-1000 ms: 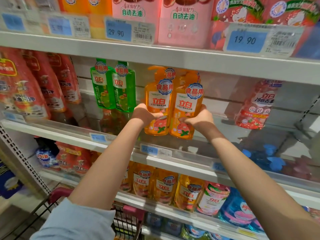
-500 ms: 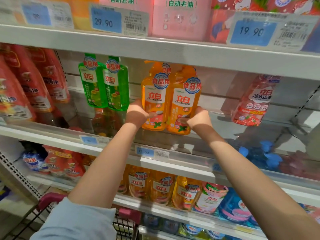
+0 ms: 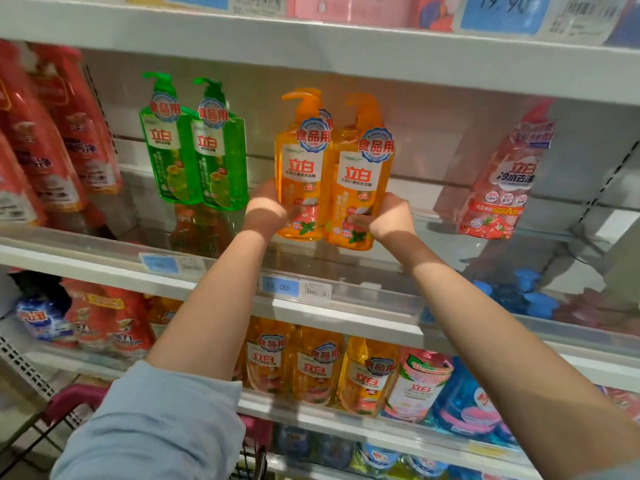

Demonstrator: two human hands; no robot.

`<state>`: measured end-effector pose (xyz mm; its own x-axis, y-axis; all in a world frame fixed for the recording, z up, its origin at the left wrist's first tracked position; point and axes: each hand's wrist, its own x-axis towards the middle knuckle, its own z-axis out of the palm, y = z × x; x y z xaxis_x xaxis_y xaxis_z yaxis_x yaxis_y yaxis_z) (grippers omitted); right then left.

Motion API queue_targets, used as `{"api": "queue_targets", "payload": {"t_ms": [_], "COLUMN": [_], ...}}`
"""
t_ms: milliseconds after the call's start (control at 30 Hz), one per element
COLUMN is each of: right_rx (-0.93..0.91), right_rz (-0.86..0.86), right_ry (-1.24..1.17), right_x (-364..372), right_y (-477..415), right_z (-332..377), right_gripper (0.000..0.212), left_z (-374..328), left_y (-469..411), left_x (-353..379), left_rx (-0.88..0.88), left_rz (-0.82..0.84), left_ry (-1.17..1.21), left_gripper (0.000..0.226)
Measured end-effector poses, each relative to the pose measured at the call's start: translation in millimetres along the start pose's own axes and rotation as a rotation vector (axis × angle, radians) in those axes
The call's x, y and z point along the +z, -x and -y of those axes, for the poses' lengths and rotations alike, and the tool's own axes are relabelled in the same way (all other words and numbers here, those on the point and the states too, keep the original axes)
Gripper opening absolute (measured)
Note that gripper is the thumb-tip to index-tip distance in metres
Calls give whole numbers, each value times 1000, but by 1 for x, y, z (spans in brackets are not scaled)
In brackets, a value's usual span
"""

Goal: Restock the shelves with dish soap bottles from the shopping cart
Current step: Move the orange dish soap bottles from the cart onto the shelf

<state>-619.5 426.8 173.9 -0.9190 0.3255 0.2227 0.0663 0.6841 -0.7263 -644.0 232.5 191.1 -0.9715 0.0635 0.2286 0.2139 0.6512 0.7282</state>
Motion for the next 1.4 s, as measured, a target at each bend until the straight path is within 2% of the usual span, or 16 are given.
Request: {"api": "queue_targets", "payload": {"t_ms": [433, 700, 833, 1033, 1167, 1300, 1400], "right_rx": [-15, -1, 4, 4, 57, -4, -96], "right_rz": [21, -4, -26, 62, 39, -4, -6], "right_ry": [103, 124, 130, 111, 31, -105, -44], "right_x": [1, 7, 8, 8, 14, 13, 20], "right_y": [-22, -30, -26, -7, 5, 32, 60], "right_z": [3, 3, 3, 1, 6, 22, 44], "right_gripper": [51, 58, 61, 46, 48, 26, 34], "left_z": [7, 11, 9, 6, 9, 17, 24], "left_y": [-25, -35, -31, -27, -14, 11, 38], "left_x": [6, 9, 11, 0, -7, -24, -41], "left_rx": [-47, -11, 2, 6, -14, 5, 10], "left_rz": [31, 31, 40, 139, 88, -14, -100], "left_ry": [138, 129, 125, -10, -55, -47, -55], "left_gripper": [62, 58, 46, 34, 44, 36, 32]}}
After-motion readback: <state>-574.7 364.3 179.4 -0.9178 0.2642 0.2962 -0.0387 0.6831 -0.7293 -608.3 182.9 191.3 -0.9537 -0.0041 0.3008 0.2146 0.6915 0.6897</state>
